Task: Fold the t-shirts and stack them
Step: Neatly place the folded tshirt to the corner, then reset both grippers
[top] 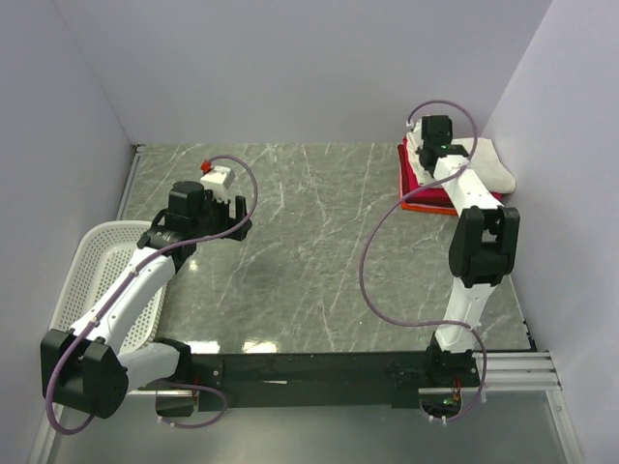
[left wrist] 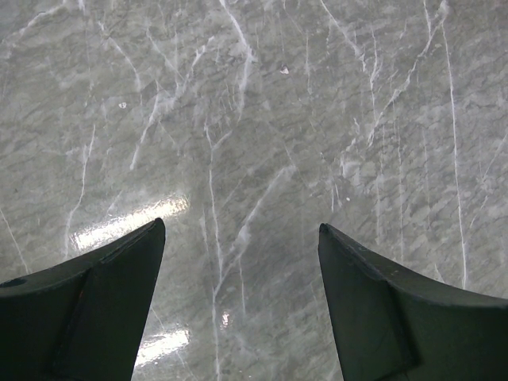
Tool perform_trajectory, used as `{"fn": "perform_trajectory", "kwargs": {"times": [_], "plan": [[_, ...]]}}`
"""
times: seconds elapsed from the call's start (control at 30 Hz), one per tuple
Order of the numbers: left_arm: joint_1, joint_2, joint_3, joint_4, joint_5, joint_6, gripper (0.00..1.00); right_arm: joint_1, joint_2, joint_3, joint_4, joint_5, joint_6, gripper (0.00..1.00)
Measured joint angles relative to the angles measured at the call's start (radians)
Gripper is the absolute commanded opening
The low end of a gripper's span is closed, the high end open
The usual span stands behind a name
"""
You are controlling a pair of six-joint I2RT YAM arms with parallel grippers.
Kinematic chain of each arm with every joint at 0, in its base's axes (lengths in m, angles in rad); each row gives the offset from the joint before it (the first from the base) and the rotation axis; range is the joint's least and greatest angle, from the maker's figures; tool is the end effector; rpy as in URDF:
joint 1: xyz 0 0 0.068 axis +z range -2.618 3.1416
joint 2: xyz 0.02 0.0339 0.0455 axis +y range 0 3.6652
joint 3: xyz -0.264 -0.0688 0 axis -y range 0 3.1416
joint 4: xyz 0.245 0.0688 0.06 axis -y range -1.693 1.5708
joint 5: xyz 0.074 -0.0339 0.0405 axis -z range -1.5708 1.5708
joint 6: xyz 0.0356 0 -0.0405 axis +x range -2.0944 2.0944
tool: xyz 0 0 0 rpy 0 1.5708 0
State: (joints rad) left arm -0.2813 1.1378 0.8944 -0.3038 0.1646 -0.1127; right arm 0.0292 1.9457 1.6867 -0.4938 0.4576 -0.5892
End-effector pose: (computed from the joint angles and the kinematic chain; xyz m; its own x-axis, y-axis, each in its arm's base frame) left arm 0.2430 -0.0763 0.2955 -0.5426 0.0413 -0.8390 0.3495 0.9193 -0.1808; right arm 0.4464 -0.0027 0.2820 -0.7327 -0.5201 -0.4389 -0.1336 0.7423 -0.6567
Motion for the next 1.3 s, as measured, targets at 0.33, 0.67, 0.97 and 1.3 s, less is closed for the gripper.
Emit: {"fn": "perform_trajectory", "kwargs": {"times": [0.33, 0.67, 0.97, 1.3], "plan": [[0.000, 0.000, 0.000, 0.000, 0.001, 0.000, 0.83, 0.078, 0.052, -0.111, 0.074, 0.051, -0.101, 0.34], [0.000, -0.003, 0.000, 0.002, 0.002, -0.002, 0.84, 0.085, -0.035, -0.083, -0.018, -0.069, -0.050, 0.38], [0.035, -0.115, -0.024, 0.061, -0.008, -0.070, 0.99, 0.078, -0.671, -0.314, 0.061, -0.356, 0.183, 1.00], [0.216, -0.309, -0.119, 0.127, -0.156, -0.201, 0.99, -0.010, -1.168, -0.630, 0.187, -0.393, 0.558, 1.00]]}}
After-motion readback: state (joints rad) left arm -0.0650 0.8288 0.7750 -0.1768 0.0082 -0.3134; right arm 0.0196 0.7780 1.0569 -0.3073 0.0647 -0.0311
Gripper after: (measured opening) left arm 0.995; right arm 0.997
